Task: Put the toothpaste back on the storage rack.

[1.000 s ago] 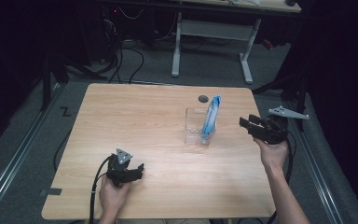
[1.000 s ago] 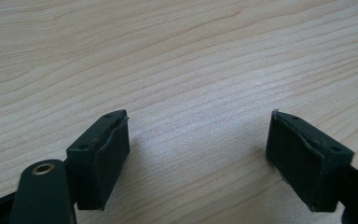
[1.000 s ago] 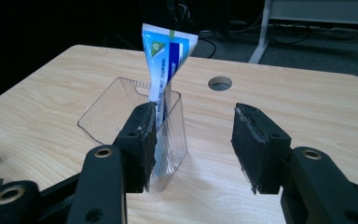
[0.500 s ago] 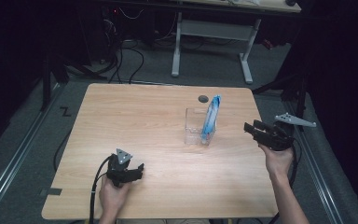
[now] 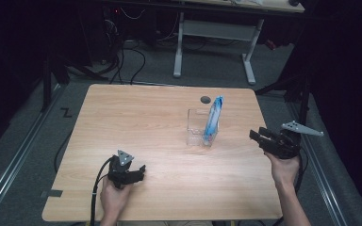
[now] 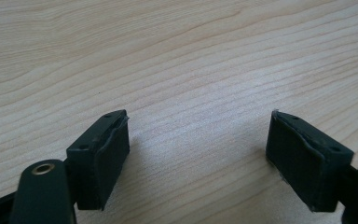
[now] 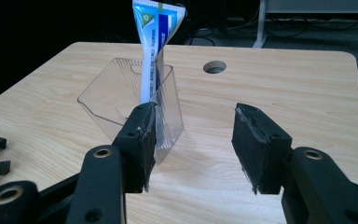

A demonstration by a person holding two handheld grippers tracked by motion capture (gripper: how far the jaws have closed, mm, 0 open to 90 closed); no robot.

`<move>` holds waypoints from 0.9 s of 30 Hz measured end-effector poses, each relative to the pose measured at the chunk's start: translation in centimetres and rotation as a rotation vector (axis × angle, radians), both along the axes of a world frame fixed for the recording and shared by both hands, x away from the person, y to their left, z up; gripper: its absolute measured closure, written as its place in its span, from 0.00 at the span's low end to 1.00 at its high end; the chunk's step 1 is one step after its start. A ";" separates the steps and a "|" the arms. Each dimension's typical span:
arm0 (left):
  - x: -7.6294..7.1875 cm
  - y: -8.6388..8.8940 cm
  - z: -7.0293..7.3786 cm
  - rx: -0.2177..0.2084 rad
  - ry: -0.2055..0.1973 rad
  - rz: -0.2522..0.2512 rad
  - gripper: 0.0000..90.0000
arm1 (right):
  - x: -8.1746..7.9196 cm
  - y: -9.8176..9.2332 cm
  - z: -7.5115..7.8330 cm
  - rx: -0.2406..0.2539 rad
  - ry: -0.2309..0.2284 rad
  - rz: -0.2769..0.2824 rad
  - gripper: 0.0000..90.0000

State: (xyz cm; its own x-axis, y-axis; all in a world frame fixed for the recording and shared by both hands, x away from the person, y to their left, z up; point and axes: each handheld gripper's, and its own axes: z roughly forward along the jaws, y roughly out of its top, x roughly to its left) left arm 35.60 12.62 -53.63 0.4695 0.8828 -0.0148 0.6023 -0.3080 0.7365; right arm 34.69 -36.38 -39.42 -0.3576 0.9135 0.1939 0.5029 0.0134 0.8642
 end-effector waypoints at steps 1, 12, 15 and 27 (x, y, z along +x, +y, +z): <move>0.0 0.0 0.0 0.000 0.002 -0.001 0.24 | -0.1 0.0 -0.1 0.004 0.001 -0.002 0.55; 0.0 0.0 0.0 0.000 0.002 -0.002 0.24 | -0.9 -0.6 -1.2 0.021 0.005 -0.016 0.55; 0.0 0.0 0.0 -0.001 0.002 -0.001 0.24 | -1.1 -0.7 -1.6 0.028 0.008 -0.018 0.55; 0.0 0.0 0.0 0.000 0.002 -0.001 0.24 | -2.0 -0.8 -3.5 0.032 0.030 -0.022 0.55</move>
